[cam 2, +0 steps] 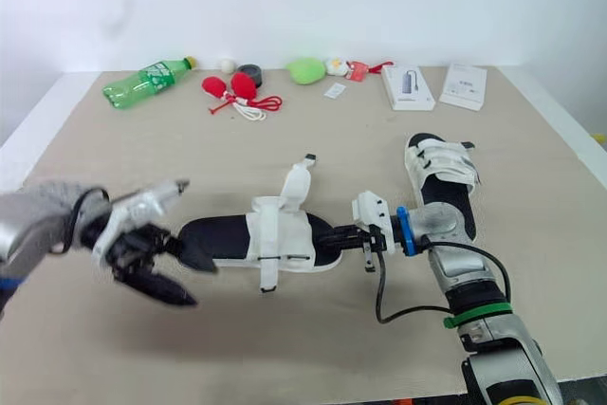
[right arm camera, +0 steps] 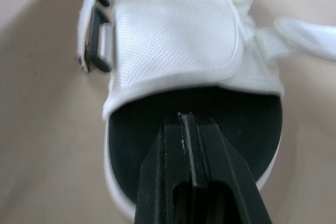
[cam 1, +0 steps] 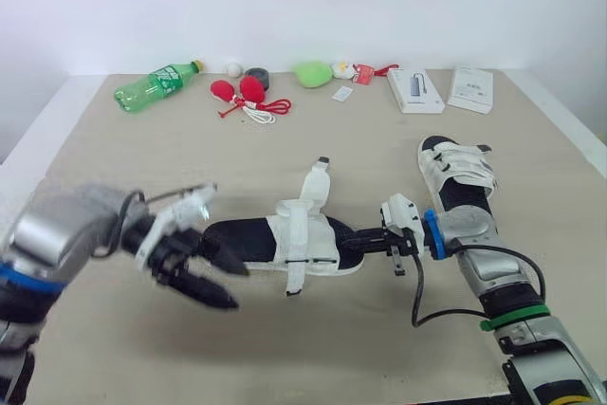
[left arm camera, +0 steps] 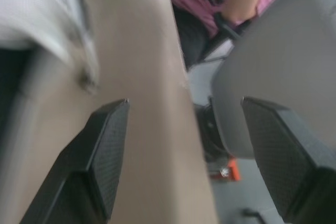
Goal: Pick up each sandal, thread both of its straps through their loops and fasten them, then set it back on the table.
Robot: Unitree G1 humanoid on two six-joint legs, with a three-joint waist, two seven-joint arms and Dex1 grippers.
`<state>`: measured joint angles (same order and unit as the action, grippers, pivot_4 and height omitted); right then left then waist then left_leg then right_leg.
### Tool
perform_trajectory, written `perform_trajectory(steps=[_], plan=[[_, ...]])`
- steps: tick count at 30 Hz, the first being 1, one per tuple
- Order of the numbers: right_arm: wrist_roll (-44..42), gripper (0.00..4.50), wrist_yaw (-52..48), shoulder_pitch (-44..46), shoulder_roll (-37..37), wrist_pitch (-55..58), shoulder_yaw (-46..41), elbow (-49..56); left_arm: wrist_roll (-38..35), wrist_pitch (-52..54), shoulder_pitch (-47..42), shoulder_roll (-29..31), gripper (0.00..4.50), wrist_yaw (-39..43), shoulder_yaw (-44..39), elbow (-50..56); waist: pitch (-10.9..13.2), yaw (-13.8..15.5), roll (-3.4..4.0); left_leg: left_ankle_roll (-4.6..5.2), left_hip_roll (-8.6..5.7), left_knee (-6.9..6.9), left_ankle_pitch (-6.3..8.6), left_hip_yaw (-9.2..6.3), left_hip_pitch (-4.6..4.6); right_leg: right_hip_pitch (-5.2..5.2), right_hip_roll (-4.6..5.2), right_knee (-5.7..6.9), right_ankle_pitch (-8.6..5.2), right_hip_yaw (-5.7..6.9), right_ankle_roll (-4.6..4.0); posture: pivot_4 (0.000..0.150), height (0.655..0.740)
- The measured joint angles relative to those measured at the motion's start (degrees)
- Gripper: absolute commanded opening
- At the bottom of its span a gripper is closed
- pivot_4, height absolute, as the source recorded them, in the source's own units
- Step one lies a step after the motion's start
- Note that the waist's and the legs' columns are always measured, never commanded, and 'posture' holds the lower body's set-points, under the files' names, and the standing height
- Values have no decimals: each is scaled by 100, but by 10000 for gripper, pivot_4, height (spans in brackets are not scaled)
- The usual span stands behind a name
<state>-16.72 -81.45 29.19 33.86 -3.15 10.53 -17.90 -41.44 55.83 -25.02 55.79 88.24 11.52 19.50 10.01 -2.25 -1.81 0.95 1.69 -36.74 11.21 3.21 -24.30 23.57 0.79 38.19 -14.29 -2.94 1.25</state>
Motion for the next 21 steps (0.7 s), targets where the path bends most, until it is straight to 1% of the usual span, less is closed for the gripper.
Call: perform_trajectory(steps=[3,6,9,15,21], plan=[[-19,0,1,1,-42,-41,-2,-4,205,-422,438,-135,34754,-419,-23,347,1,48,1,-4,-2,-1,-3,-10,2,-7,10,-1,-3,12,2,1500,7400],[-46,0,-2,0,-51,-52,-2,-4,565,-944,760,-590,34754,-1003,-8,417,2,86,2,-15,-3,-3,-9,-9,7,-11,17,-2,-7,16,1,1500,7400],[-50,0,-6,-12,-51,-54,-2,-4,938,-1401,884,-925,34754,-1558,3,405,2,91,2,-23,-2,-3,-15,-9,9,-12,17,-2,-2,17,-4,1500,7400],[-49,0,-4,-38,-51,-111,-2,-3,1358,-1886,945,-1323,34754,-2098,94,228,2,90,2,-24,-2,-3,-17,-9,9,-13,13,-2,8,20,11,1500,7400],[-42,0,-2,-59,-49,-163,-2,-4,1373,-1920,903,-1514,34754,-2269,127,126,2,90,2,-24,-2,-1,-17,-10,8,-12,7,-2,8,27,11,1500,7400]])
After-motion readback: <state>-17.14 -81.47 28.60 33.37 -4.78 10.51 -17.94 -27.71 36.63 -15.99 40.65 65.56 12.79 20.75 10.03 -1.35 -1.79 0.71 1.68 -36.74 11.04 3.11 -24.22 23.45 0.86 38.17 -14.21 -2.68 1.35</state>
